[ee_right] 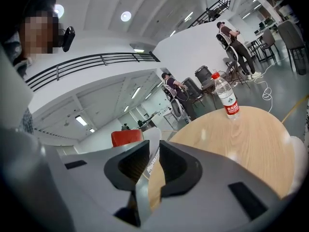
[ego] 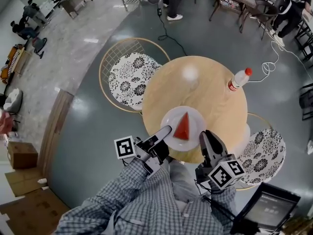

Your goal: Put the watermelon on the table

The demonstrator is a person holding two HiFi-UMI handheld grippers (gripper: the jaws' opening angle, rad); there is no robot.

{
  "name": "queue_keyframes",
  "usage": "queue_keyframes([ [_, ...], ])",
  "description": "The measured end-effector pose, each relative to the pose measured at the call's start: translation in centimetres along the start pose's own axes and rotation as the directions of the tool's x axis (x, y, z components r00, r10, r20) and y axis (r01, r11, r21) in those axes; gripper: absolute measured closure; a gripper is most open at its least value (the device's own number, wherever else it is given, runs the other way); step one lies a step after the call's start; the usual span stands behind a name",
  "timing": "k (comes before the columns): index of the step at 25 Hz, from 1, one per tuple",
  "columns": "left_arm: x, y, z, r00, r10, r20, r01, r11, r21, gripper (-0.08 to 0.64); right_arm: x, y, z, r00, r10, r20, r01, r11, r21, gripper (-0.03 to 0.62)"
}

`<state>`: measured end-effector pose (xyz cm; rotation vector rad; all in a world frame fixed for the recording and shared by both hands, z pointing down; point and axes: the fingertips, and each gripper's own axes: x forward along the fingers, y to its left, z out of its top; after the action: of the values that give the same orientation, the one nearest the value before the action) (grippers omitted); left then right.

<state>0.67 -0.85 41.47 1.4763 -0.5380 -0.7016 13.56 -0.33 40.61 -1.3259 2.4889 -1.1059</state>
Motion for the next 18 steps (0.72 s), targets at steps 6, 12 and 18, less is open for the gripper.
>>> queue_keyframes([
  [6,1.9,0.4,3.5,1.000,-0.010,-0.026,0.009,1.000,-0.023,0.505,3.5,-0.6,1.0,0.999,-0.041,0.010,0.041,0.999,-0.010,0.522],
  [12,4.1,1.5,9.2,0.996,0.012,-0.086,-0.016,0.999,-0.047,0.505,8.9,-1.2,2.1,0.994,-0.109,0.016,0.109,0.994,-0.019,0.522],
  [18,6.9,3.8,15.4,0.988,0.045,-0.146,-0.048,0.999,-0.022,0.505,15.2,-3.2,2.5,0.984,-0.179,0.005,0.179,0.984,-0.011,0.522],
])
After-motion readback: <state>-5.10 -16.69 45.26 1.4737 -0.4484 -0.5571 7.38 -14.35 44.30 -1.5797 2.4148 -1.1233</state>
